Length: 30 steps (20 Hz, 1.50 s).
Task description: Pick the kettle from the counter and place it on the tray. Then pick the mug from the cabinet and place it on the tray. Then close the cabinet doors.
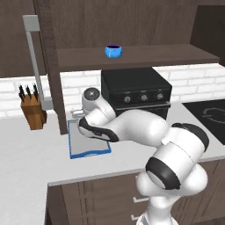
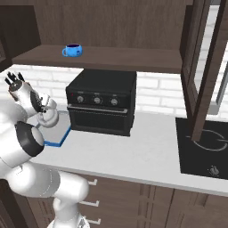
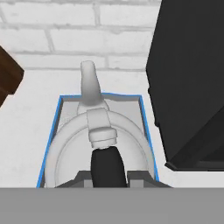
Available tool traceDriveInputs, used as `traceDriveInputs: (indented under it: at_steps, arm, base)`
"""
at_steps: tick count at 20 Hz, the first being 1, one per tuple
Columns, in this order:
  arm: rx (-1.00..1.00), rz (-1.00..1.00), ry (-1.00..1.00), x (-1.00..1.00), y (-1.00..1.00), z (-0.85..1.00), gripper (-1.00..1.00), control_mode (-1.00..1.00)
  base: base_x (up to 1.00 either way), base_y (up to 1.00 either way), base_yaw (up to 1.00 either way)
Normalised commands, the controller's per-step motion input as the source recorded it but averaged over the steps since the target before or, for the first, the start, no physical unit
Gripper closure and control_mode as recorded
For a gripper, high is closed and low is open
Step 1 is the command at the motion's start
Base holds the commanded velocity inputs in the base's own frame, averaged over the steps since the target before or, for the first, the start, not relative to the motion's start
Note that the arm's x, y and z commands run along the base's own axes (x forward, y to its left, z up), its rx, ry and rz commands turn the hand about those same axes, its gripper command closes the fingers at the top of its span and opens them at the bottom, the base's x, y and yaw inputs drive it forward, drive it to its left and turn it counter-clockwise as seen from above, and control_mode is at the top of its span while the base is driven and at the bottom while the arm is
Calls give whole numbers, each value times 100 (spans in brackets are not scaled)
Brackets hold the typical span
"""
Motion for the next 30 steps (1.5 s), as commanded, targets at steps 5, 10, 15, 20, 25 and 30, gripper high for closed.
traceDriveInputs:
  at_steps: [5,10,15,20,25,30]
  arm:
    - [-13,-14,0,23,0,-7,100,-100]
    - [-1,-5,0,19,0,-6,100,-100]
    - [0,0,0,18,0,-13,100,-100]
    - [0,0,0,16,0,-20,100,-100]
    - [0,0,0,19,0,-21,100,-100]
    - [0,0,0,25,0,-14,100,-100]
  base:
    - [0,0,0]
    - [0,0,0]
    - [0,0,0]
    - [0,0,0]
    - [0,0,0]
    - [0,0,0]
